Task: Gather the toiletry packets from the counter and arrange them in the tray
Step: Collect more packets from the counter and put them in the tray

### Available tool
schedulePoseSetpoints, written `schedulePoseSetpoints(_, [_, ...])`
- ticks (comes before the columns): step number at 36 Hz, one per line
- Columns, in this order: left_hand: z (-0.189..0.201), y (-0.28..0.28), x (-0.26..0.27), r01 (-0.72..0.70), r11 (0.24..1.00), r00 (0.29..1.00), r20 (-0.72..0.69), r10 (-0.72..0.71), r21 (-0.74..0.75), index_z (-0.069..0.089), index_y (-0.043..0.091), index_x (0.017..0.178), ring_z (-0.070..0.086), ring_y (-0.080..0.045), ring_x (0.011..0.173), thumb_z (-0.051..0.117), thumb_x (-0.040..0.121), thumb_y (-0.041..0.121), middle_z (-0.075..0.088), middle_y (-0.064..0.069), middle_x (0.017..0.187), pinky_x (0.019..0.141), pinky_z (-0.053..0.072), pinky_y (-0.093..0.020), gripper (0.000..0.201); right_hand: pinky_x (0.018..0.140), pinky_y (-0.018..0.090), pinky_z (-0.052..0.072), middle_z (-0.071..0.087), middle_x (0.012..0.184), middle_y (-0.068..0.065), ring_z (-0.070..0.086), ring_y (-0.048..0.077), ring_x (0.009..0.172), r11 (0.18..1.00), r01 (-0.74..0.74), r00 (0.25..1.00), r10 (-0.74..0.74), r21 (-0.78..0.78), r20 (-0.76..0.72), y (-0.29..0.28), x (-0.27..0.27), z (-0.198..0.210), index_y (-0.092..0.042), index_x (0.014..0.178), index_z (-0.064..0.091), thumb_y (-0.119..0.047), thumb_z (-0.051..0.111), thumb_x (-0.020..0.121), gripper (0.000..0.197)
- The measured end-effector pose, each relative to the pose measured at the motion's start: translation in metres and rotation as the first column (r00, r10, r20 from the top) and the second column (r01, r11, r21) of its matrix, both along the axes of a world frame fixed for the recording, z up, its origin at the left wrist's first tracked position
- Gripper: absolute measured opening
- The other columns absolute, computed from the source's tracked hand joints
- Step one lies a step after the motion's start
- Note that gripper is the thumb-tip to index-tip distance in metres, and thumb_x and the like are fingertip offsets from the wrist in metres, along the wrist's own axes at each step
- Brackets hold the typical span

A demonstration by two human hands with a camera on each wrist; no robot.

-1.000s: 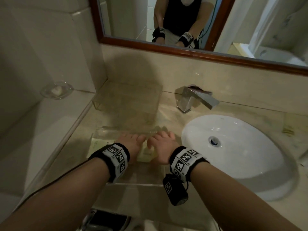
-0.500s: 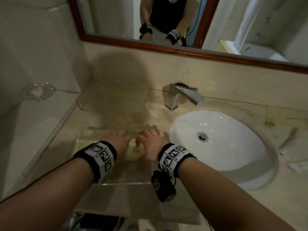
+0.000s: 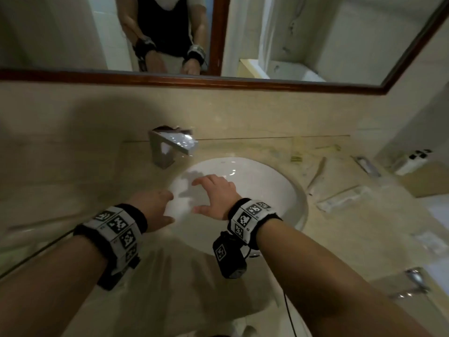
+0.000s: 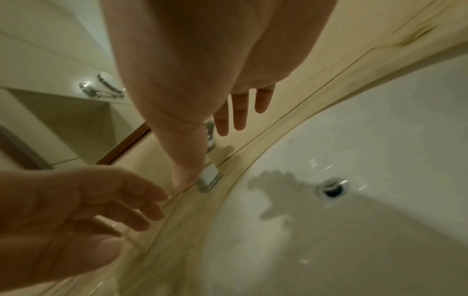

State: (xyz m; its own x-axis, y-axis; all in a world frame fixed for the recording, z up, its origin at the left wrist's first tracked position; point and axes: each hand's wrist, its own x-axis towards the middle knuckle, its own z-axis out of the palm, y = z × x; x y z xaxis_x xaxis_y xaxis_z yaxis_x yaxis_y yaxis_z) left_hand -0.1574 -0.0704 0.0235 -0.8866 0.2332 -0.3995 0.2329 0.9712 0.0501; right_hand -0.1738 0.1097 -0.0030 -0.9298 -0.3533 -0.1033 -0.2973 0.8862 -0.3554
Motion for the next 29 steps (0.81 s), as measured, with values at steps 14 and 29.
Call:
schedulePoseSetpoints(14, [-0.003, 0.176, -0.042, 0.258, 0.966, 0.965, 0.042, -0.259, 0.022, 0.04, 0.021, 0.136, 0.049, -0.023, 0.124, 0.051, 0.09, 0.042, 0.043, -0.002, 0.14, 0.105, 0.04, -0.035, 0.051, 0.109, 0.038, 0.032, 0.039, 0.142, 0.001, 0.036, 0.023, 0.133, 0.938, 0.345, 0.938, -0.346, 0.033, 0.031, 0.205, -0.007, -0.009, -0.028, 0.136, 0.038, -0.05, 0.062, 0.081, 0.064])
schedulePoseSetpoints(29, [-0.025, 0.351, -0.102, 0.27, 0.955, 0.951, 0.121, -0.284, 0.12, 0.03, 0.023, 0.143, 0.04, -0.023, 0.133, 0.048, 0.091, 0.043, 0.033, -0.001, 0.15, 0.109, 0.035, -0.034, 0.058, 0.109, 0.042, 0.035, 0.04, 0.141, 0.005, 0.039, 0.026, 0.13, 0.752, 0.653, 0.74, -0.659, 0.09, 0.134, 0.417, -0.061, -0.015, -0.03, 0.135, 0.037, -0.047, 0.062, 0.082, 0.06])
